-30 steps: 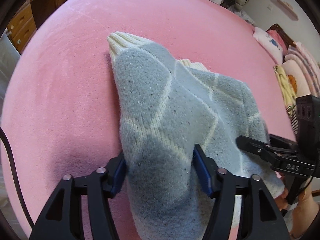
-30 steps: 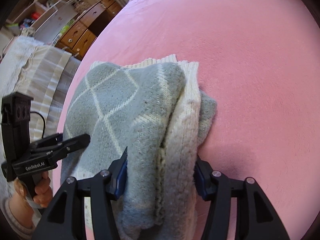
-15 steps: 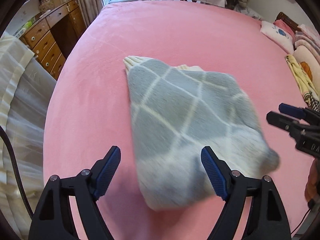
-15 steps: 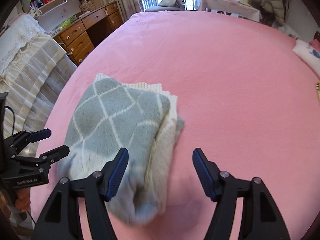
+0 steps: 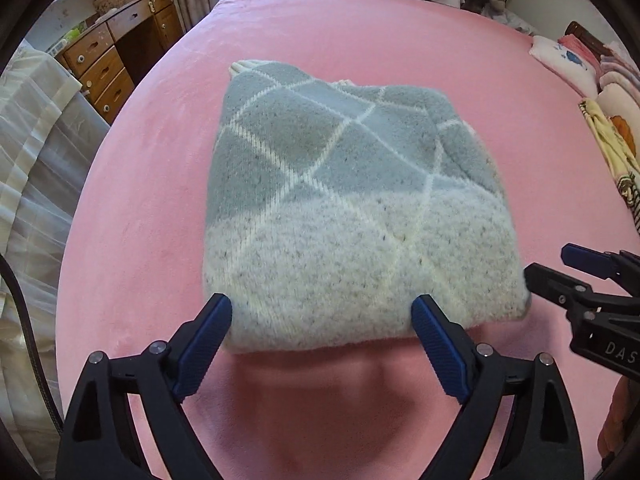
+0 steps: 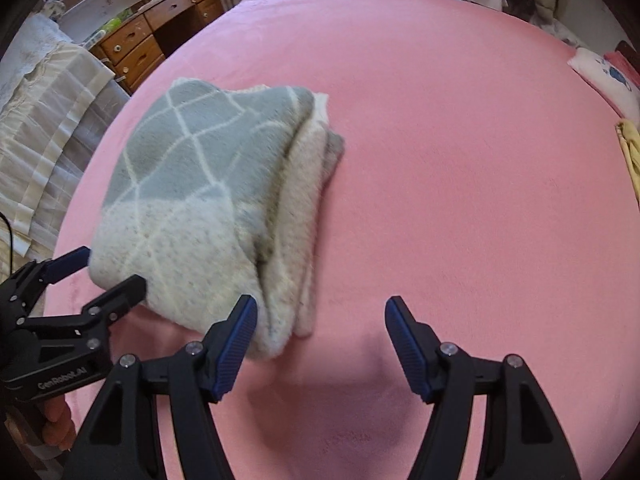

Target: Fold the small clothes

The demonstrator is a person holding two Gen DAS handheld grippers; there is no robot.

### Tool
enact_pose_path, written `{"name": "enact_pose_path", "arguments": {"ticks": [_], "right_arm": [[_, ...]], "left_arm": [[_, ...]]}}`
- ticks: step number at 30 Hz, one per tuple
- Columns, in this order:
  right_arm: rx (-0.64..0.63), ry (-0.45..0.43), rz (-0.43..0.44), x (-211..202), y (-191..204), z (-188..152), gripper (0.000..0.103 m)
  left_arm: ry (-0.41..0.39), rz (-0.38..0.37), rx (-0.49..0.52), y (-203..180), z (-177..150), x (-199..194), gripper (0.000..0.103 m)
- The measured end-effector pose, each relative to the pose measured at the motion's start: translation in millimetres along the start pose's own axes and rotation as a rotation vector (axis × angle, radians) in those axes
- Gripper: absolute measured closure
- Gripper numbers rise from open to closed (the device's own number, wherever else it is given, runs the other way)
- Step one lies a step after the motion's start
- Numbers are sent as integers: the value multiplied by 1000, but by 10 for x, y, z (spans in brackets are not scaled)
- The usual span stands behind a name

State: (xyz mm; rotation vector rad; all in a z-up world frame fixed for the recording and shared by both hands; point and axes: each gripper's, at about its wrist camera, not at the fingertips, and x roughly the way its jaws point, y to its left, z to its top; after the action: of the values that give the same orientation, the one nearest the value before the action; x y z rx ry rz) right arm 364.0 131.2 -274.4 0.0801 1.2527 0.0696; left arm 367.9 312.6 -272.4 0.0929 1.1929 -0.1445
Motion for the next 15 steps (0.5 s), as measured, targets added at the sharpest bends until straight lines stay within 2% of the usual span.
{"name": "enact_pose_path", "arguments": {"ticks": [2,7,15], "right_arm": [[8,17,-15,35,-45,-51,36],[31,2,34,-111,-176,-183,36],[-17,-52,70,-963,-361,-558,36]], "left_arm": [[7,19,-11,9,-67,2,12],[-19,23,-70,-17,-230,-225,12],[-103,-13,-109,-543,-451,-1155,12]]}}
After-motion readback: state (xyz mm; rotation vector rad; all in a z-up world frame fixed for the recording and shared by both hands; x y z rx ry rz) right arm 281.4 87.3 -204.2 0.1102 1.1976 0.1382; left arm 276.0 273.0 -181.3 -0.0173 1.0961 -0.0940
